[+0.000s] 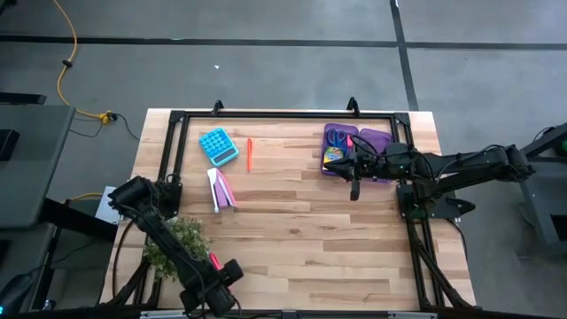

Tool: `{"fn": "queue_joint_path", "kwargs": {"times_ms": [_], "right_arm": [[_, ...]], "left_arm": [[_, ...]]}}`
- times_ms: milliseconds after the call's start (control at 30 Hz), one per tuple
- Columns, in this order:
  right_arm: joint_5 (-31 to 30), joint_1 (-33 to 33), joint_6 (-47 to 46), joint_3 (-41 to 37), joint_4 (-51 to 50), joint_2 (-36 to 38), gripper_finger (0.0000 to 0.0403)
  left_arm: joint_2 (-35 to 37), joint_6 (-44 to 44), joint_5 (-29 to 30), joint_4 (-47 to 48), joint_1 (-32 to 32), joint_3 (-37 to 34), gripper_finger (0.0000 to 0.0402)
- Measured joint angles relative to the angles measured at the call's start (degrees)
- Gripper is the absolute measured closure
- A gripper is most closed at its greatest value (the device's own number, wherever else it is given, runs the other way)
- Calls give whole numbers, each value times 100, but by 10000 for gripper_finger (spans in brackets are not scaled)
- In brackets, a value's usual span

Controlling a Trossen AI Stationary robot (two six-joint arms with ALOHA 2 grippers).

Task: Pack school essentials
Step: Put the light blue pencil into the violet supply box

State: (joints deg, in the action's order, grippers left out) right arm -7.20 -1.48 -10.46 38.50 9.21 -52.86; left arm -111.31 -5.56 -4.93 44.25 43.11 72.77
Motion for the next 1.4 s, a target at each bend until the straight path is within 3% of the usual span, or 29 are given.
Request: {"fn": "queue_joint_path", "kwargs": {"times_ms": [633, 1100, 1400], "right_arm": [[1, 0, -2, 0, 0, 0, 403], [2, 0, -4, 0, 0, 0, 403], [2, 0, -4, 0, 0, 0, 403]], "left_arm": [[15, -48, 22, -354, -39, -295, 206], [7, -63, 44, -408, -47, -300, 352], [36, 90, -55, -453, -188, -302, 397]]}}
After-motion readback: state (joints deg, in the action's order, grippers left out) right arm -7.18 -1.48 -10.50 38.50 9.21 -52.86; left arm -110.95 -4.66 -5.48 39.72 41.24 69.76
